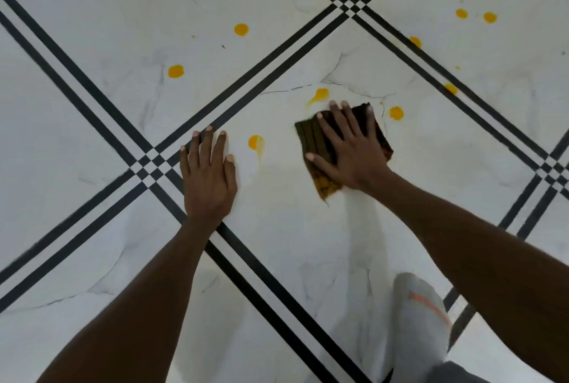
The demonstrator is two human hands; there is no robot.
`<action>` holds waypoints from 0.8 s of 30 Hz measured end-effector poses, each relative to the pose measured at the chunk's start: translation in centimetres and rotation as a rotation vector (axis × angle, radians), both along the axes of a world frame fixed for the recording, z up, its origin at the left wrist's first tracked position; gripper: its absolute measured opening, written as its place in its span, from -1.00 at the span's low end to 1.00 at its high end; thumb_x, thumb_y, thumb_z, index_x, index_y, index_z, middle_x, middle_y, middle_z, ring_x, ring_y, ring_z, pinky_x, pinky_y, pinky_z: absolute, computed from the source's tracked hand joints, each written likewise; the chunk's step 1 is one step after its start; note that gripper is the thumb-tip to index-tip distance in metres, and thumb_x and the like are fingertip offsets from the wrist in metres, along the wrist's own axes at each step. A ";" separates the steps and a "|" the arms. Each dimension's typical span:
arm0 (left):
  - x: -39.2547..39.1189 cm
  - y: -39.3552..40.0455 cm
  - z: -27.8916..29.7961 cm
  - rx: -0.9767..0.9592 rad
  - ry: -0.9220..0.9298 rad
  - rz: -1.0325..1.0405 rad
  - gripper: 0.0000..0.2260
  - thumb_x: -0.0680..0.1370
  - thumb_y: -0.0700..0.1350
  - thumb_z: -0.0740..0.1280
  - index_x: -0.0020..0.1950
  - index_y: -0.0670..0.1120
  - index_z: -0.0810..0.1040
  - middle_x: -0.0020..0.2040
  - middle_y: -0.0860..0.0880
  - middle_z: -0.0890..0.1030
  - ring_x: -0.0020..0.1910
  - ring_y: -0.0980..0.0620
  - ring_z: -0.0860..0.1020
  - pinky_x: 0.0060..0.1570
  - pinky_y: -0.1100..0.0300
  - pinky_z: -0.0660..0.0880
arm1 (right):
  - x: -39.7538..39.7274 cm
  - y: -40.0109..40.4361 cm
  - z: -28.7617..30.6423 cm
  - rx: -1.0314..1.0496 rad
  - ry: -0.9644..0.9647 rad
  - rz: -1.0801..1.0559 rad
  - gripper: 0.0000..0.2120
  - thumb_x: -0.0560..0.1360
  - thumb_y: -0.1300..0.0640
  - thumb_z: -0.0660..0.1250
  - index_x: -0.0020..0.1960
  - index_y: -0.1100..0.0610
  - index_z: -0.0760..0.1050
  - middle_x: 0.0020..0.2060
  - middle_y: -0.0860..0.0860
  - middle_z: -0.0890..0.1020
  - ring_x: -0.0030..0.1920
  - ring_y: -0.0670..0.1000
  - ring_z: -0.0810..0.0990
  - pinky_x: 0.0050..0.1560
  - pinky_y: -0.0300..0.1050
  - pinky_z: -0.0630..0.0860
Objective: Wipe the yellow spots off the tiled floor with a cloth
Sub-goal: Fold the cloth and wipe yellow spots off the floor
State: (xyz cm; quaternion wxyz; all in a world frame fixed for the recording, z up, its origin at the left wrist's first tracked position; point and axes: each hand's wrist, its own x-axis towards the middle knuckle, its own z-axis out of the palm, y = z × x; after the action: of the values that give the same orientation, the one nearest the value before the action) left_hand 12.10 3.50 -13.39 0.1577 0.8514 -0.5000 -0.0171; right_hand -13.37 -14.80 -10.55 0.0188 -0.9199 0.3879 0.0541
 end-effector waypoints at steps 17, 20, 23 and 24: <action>4.2 -0.2 0.2 0.024 -0.023 0.028 -0.52 0.75 0.03 0.02 0.67 -0.05 0.20 0.70 -0.08 0.18 0.70 -0.15 0.08 0.66 -0.21 -0.01 | 9.6 -5.3 -0.9 0.051 -0.155 -0.309 -0.30 0.67 -0.36 -0.12 0.71 -0.04 0.04 0.71 0.08 0.04 0.71 0.20 0.00 0.50 0.65 -0.17; 4.1 -0.4 -0.3 0.006 -0.033 0.054 -0.52 0.75 0.00 0.03 0.69 -0.03 0.17 0.71 -0.05 0.15 0.71 -0.11 0.05 0.67 -0.17 -0.02 | 14.7 -3.4 -0.7 0.052 -0.176 -0.201 -0.30 0.66 -0.36 -0.16 0.70 -0.04 0.04 0.71 0.15 0.01 0.70 0.25 -0.01 0.54 0.59 -0.11; 4.1 -0.3 0.1 0.004 -0.001 0.075 -0.51 0.75 -0.01 0.01 0.70 -0.06 0.13 0.71 -0.06 0.14 0.71 -0.10 0.03 0.66 -0.18 0.02 | 11.3 3.1 -0.4 0.126 -0.095 0.317 -0.31 0.68 -0.37 -0.14 0.71 -0.08 -0.01 0.72 0.08 -0.02 0.71 0.20 -0.10 0.59 0.52 -0.12; 4.0 -0.3 0.2 0.007 -0.008 0.077 -0.50 0.75 -0.01 0.00 0.70 -0.07 0.13 0.71 -0.07 0.14 0.71 -0.11 0.03 0.66 -0.18 0.02 | 8.7 3.8 -0.3 0.146 -0.072 0.441 -0.32 0.68 -0.37 -0.08 0.71 -0.11 -0.03 0.72 0.03 -0.04 0.72 0.16 -0.13 0.61 0.49 -0.18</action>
State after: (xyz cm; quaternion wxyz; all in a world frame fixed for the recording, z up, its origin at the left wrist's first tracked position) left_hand 16.11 3.16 -13.22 0.1533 0.8707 -0.4673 -0.0091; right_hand -4.62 -11.00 -10.89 0.0869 -0.9800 0.1714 0.0519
